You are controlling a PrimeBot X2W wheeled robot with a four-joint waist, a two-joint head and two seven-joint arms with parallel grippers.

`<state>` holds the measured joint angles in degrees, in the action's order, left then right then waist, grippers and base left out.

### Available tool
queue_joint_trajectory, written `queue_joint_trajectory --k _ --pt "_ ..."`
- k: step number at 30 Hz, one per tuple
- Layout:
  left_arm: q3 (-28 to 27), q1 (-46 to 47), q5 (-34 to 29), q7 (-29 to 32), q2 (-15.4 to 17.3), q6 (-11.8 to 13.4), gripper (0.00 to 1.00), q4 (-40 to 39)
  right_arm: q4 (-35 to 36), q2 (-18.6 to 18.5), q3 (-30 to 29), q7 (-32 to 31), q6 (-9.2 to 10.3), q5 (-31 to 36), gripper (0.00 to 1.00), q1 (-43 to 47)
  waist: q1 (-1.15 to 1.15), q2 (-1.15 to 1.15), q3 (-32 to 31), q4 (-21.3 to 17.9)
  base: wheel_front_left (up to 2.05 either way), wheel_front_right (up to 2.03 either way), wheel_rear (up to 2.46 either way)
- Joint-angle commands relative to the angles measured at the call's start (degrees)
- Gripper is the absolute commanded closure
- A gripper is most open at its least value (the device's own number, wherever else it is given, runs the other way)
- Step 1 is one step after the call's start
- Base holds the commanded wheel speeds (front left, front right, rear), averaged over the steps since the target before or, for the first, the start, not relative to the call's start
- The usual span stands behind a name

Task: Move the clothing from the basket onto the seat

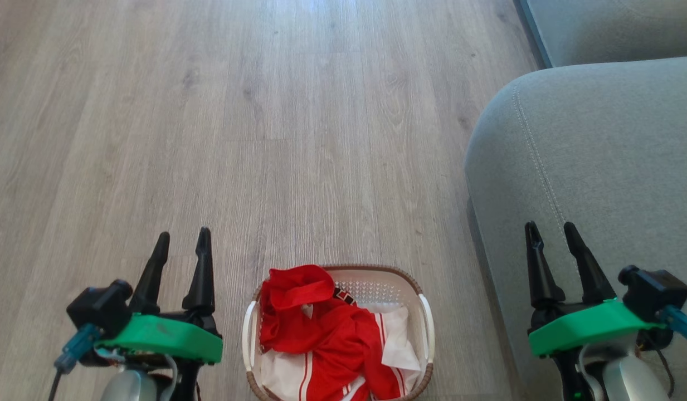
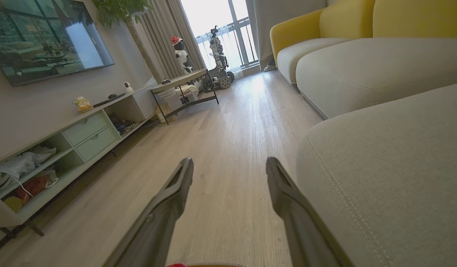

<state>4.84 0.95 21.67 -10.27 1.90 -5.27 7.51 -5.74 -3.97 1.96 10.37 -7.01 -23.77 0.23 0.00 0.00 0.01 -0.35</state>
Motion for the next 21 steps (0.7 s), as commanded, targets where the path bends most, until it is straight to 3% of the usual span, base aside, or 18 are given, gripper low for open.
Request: queue_joint_trajectory --k 1,21 --pt "-1.2 3.27 -1.98 -1.05 0.86 0.26 0.0 -2.52 2.68 -0.89 1.27 0.92 -0.39 2.04 0.0 -2.64 0.0 0.0 0.0 -0.01 0.0 0.0 0.0" --pt "-0.03 3.58 -14.64 -4.23 0.97 0.71 0.0 -4.28 4.55 -0.94 2.93 4.13 -0.46 14.96 0.0 -2.74 0.0 0.0 0.08 -0.09 0.0 0.0 0.0"
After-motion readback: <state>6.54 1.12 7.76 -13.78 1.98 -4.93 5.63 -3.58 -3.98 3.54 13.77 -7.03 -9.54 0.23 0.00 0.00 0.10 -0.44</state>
